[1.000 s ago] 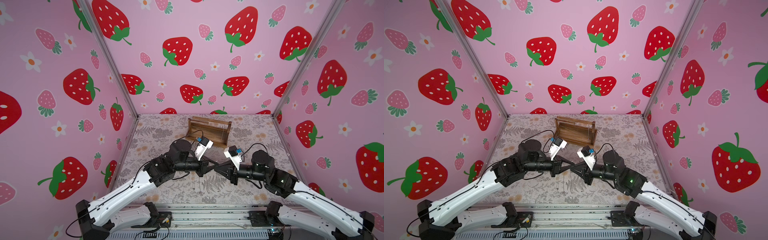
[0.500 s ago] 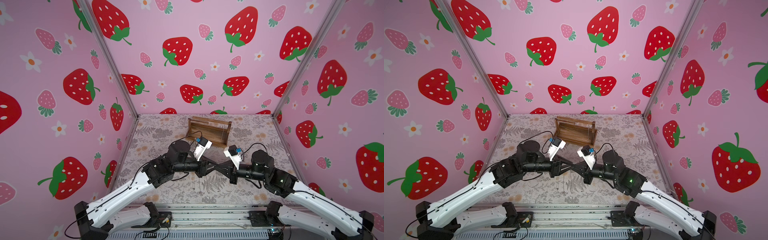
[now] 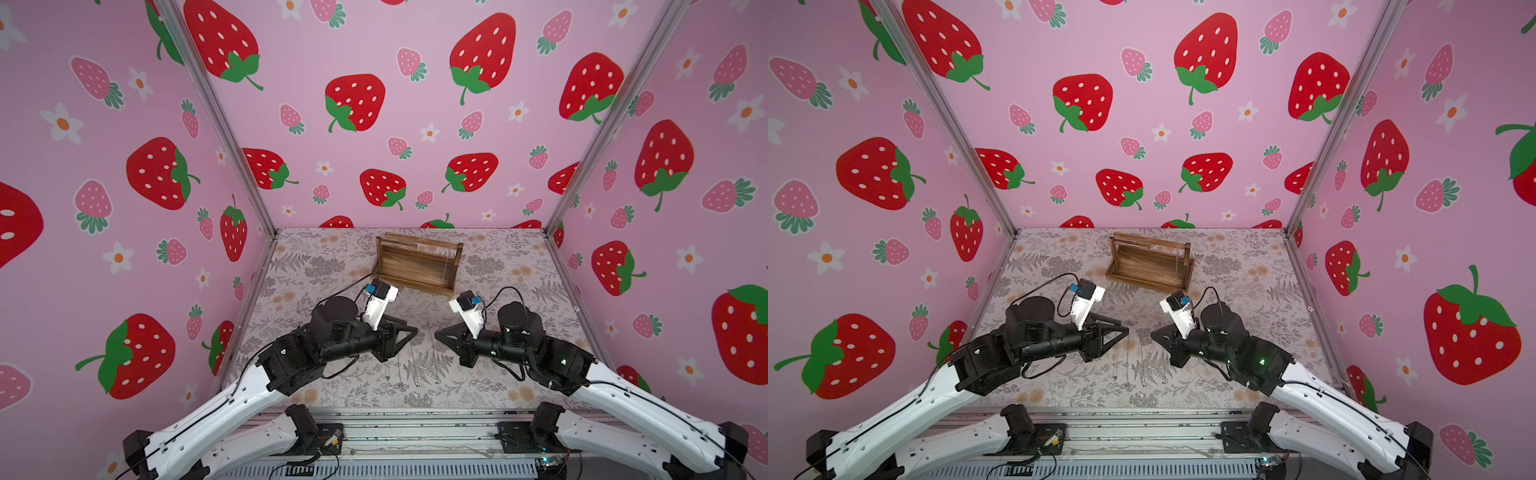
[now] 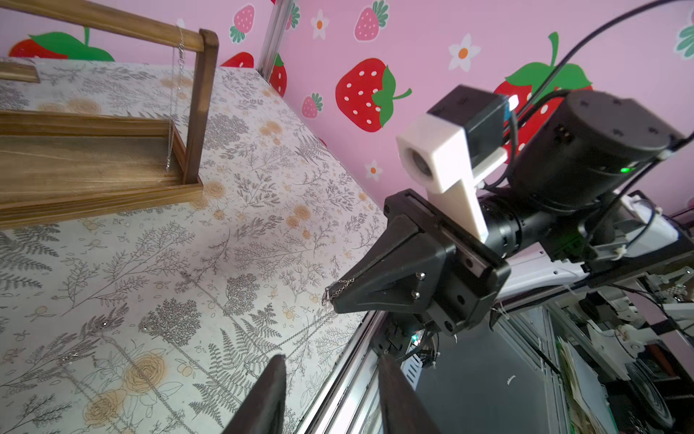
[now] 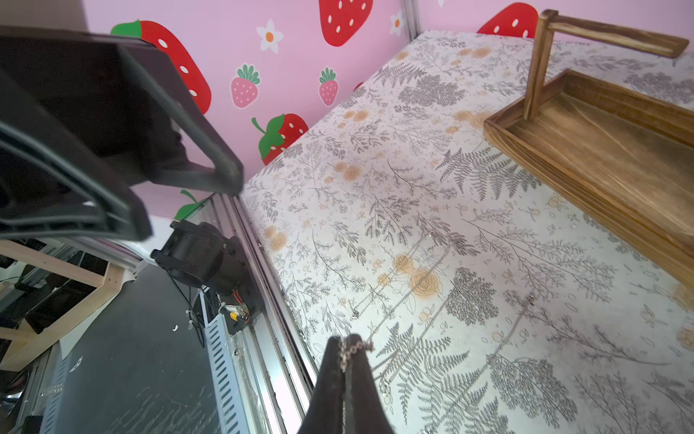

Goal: Take the necklace off the jewelry display stand
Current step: Place the necklace at the center of the board.

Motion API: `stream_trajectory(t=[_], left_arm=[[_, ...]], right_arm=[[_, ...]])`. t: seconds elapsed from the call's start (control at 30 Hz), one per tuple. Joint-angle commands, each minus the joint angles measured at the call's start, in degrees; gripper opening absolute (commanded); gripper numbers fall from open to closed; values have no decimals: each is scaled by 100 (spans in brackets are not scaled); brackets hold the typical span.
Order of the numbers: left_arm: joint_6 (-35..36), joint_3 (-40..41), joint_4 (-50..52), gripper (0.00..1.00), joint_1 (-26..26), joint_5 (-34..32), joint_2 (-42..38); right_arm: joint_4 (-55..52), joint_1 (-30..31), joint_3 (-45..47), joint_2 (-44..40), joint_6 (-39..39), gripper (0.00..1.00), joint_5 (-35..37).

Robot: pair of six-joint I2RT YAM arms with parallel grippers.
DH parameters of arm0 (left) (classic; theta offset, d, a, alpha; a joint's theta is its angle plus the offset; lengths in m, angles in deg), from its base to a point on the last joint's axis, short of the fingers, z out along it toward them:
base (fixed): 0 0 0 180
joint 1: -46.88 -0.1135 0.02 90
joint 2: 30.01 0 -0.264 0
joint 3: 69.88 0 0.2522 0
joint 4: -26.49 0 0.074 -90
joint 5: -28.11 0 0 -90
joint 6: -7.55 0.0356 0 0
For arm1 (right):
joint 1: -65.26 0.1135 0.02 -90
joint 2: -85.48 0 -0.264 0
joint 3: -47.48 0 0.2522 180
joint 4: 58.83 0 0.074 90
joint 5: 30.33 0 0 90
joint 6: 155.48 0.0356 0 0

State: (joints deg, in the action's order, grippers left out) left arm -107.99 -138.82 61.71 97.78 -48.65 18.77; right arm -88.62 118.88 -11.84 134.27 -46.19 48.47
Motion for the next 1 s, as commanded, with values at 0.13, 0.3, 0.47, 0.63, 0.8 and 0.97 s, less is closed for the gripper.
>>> stream_trajectory(t=[0.13, 0.3, 0.47, 0.63, 0.8, 0.97], left_arm=[[-16, 401, 142, 41, 20, -261, -142], [-83, 506, 29, 40, 23, -193, -184], [-115, 560, -44, 40, 19, -119, -184], [-127, 589, -80, 39, 18, -77, -158], [-140, 594, -93, 38, 21, -58, -173], [-141, 573, -100, 38, 19, -50, -164]], right_arm=[[-416, 16, 322, -206, 340, 0, 360], [-533, 16, 645, -526, 560, 0, 476], [-713, 16, 966, -953, 767, 0, 566], [-822, 16, 1140, -1193, 929, 0, 538], [-890, 19, 1259, -1345, 1042, 0, 531], [-961, 17, 1295, -1408, 1050, 0, 575]])
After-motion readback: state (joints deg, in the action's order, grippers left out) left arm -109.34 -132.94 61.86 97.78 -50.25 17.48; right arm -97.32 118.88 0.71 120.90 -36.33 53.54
